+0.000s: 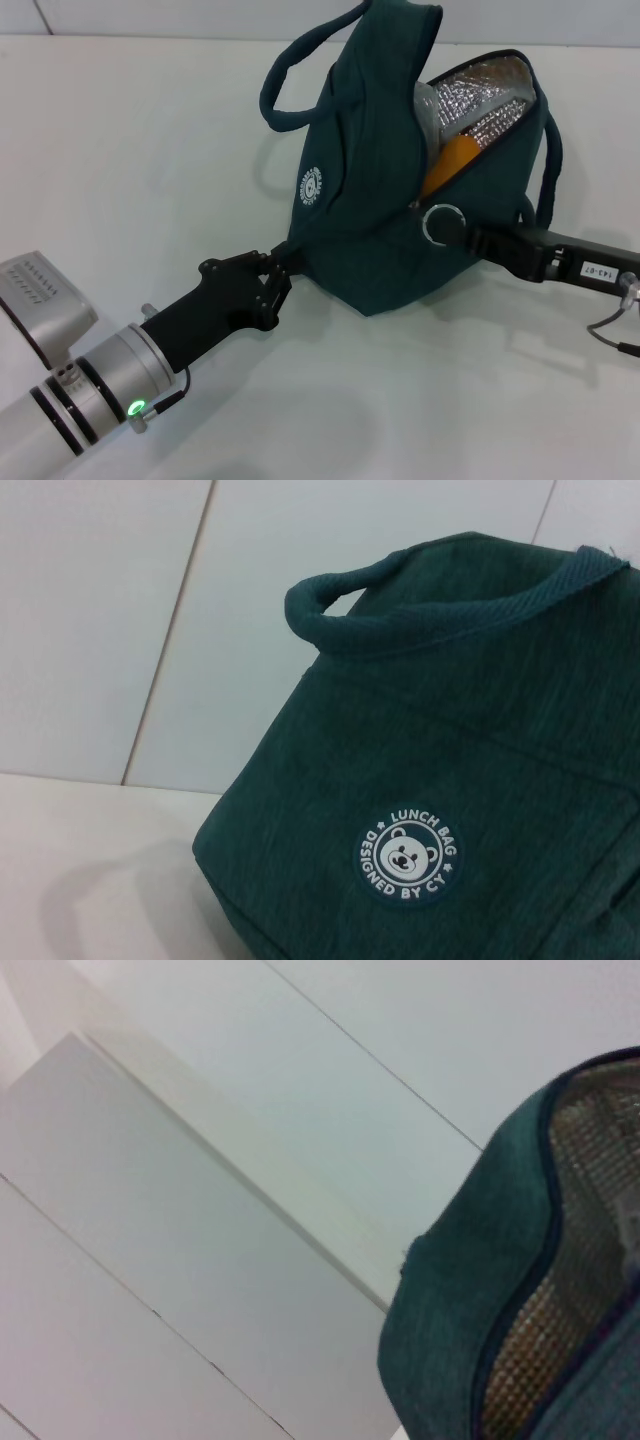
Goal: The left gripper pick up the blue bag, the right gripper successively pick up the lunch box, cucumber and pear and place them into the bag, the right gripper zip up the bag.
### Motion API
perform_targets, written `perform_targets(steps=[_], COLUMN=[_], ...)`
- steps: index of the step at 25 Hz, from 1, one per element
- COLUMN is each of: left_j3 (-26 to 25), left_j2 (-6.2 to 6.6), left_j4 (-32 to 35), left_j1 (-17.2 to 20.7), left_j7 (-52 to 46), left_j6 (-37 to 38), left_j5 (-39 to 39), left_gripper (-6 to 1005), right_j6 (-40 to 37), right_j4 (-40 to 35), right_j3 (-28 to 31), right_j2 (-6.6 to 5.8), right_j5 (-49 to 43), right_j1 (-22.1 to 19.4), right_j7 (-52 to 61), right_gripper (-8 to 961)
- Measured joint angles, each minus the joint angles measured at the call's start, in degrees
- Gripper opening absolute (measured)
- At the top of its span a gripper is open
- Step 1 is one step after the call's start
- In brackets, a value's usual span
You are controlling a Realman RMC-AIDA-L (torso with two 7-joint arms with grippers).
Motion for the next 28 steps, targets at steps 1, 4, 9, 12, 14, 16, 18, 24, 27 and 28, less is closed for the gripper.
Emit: perform_targets(steps=[1, 4, 9, 12, 14, 16, 18, 24, 27, 28], left_j3=[0.00, 0.04, 0.38, 0.43, 0.44, 0.47, 0.53, 0.62, 0.62, 0.62], left_j2=[0.00, -0.01, -0.09, -0.09, -0.09, -0.09, -0.09, -0.11, -0.14, -0.15], left_j4=[0.00, 0.00, 0.00, 0.00, 0.00, 0.00, 0.00, 0.00, 0.00, 0.00], left_j1=[0.00, 0.05, 0.13, 0.13, 0.13, 0.13, 0.13, 0.13, 0.13, 0.14], left_j7=[0.00, 0.16, 0.43, 0.44, 0.44, 0.44, 0.46, 0.55, 0.66, 0.67], left_j6=[0.00, 0.00, 0.00, 0.00, 0.00, 0.00, 0.00, 0.00, -0.01, -0.01], left_j5=[0.00, 0.04, 0.33, 0.40, 0.42, 0.43, 0.43, 1.82, 2.02, 2.04], left_gripper=[79, 80, 82, 82, 83, 83, 84, 86, 86, 87], right_j6=[-0.01, -0.03, -0.06, 0.10, 0.23, 0.38, 0.51, 0.52, 0.52, 0.46], right_j4=[-0.38, -1.56, -2.73, -2.79, -3.07, -3.70, -4.59, -5.67, -5.70, -5.70], right_j3=[0.01, 0.29, 2.99, 4.05, 4.49, 4.74, 4.91, 5.93, 6.61, 6.94], right_j2=[0.07, 0.33, 0.99, 1.07, 1.06, 1.06, 1.08, 2.01, 2.28, 2.32], right_j5=[0.06, 0.23, 0.10, 0.11, 0.04, -0.06, -0.08, 0.04, -0.09, 0.00], right_j1=[-0.02, -0.26, -0.53, -0.35, -0.12, -0.05, -0.04, 0.23, 0.39, 0.36], right_j7=[-0.37, -1.71, -4.60, -5.96, -6.58, -7.23, -8.19, -11.92, -12.46, -12.78], right_gripper=[10, 9, 9, 9, 9, 9, 9, 9, 9, 9])
